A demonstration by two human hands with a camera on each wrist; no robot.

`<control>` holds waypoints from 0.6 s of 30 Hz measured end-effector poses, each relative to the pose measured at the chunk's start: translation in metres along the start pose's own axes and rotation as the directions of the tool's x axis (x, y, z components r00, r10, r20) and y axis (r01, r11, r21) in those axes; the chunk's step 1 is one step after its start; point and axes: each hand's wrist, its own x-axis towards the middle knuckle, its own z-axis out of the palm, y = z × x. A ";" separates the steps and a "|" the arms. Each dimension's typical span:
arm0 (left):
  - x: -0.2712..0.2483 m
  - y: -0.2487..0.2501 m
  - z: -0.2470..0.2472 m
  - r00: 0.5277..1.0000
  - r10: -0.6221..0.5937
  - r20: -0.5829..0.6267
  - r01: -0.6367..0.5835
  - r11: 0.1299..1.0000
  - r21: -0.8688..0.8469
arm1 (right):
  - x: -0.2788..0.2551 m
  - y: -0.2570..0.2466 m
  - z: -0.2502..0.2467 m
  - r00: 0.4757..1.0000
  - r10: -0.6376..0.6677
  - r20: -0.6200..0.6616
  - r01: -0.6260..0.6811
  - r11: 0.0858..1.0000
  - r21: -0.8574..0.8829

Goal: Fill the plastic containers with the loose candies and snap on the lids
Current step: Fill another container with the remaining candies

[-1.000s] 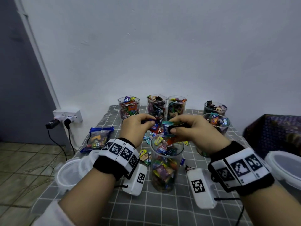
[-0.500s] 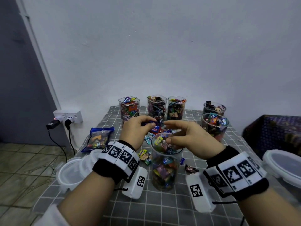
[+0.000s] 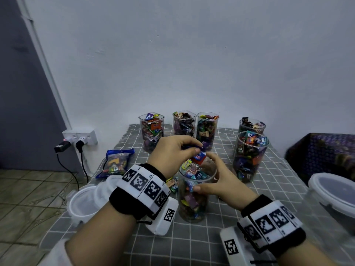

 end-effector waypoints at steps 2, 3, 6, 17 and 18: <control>-0.002 0.002 0.002 0.999 0.024 0.037 -0.026 0.997 0.071 | -0.001 -0.001 -0.001 1.000 -0.008 -0.008 0.008 1.000 0.005; -0.003 0.003 0.003 0.998 0.031 0.048 -0.037 0.993 0.113 | -0.002 -0.002 -0.001 1.000 -0.012 -0.004 0.012 1.000 0.003; -0.006 0.006 0.003 0.997 0.039 0.062 -0.051 0.975 0.218 | -0.001 0.000 -0.001 0.999 -0.031 -0.015 0.031 0.999 -0.019; -0.003 0.003 0.002 0.984 0.068 0.163 -0.120 0.934 0.335 | -0.001 0.006 0.000 0.995 -0.065 -0.072 0.060 0.996 -0.071; -0.003 0.003 0.002 0.985 0.069 0.160 -0.118 0.940 0.321 | -0.002 0.006 0.001 0.995 -0.068 -0.075 0.062 0.996 -0.071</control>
